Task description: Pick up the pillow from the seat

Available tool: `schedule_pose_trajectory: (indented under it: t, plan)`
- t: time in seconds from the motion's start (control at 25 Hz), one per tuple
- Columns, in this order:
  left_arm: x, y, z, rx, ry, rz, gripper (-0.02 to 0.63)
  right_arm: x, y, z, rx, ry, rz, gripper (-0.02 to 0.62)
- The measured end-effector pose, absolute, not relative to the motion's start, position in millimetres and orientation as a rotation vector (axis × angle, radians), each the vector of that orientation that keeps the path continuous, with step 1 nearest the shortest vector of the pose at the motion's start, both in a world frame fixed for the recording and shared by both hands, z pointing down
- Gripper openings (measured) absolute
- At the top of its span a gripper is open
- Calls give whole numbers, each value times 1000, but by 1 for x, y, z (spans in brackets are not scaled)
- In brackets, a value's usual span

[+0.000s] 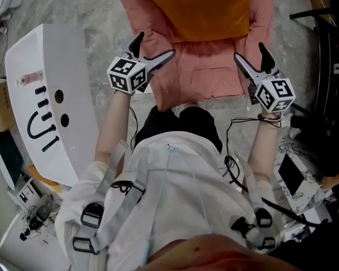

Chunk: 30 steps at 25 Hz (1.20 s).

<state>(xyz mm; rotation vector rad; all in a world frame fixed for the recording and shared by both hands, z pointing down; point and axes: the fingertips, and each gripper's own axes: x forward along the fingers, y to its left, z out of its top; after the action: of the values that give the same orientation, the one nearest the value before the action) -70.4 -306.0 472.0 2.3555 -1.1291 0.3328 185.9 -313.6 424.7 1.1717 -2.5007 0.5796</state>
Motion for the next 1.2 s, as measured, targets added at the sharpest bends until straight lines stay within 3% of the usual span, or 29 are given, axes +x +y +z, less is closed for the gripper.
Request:
schedule_pose_trajectory:
  t: [0.48,1.2]
  plan:
    - [-65,-377,568,2181,-1232,324,537,222,-427,527,1054,-2459,631,420]
    - [-41,-460,626,2352,-1107,220,536,175,-497,607,647,-2578,539,426]
